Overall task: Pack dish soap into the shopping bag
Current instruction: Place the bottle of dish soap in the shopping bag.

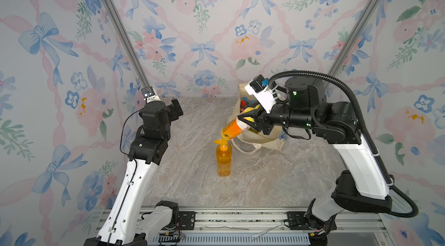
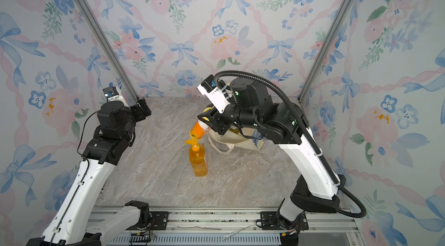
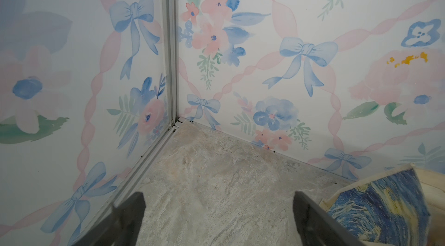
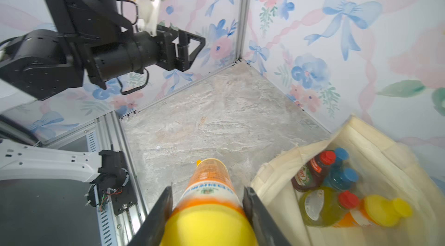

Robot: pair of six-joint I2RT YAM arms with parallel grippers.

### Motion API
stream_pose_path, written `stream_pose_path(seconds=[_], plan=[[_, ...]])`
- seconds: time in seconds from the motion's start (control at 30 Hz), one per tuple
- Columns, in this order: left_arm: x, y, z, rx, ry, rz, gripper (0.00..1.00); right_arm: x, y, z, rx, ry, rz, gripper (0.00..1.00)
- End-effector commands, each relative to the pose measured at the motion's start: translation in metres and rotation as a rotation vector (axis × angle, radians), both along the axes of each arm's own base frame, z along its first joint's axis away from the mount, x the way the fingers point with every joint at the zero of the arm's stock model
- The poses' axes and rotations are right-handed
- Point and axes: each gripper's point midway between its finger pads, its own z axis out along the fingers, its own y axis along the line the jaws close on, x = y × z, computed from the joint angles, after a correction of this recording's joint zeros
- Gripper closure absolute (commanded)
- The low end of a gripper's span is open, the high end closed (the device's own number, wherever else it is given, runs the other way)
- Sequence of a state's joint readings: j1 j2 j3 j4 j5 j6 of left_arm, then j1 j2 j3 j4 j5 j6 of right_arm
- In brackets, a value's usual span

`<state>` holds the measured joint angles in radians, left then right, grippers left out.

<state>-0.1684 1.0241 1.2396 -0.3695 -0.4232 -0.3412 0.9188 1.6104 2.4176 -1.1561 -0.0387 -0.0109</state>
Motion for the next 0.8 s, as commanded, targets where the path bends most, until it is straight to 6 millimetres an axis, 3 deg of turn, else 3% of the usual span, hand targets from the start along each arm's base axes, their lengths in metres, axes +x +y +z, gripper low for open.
stream_pose_path(seconds=[0.0,0.1,0.23,0.33,0.53,0.77], plan=[[0.004,-0.011,0.01,-0.021,-0.016,-0.061,0.02,0.029,-0.043,0.045,0.091,-0.133,-0.191,1.0],[0.012,-0.03,0.009,-0.044,-0.01,-0.138,0.02,0.058,-0.067,0.038,0.052,-0.137,-0.336,1.0],[0.024,-0.077,0.0,-0.027,0.023,-0.265,0.02,0.099,-0.091,0.012,0.005,-0.072,-0.477,1.0],[0.035,-0.114,-0.012,-0.024,0.057,-0.358,0.02,0.122,-0.101,-0.004,-0.005,-0.031,-0.527,1.0],[0.064,-0.17,-0.048,-0.086,0.117,-0.518,0.06,0.175,-0.11,-0.057,-0.127,0.037,-0.614,1.0],[0.088,-0.248,-0.085,-0.078,0.196,-0.719,0.08,0.21,-0.124,-0.106,-0.307,0.058,-0.711,1.0]])
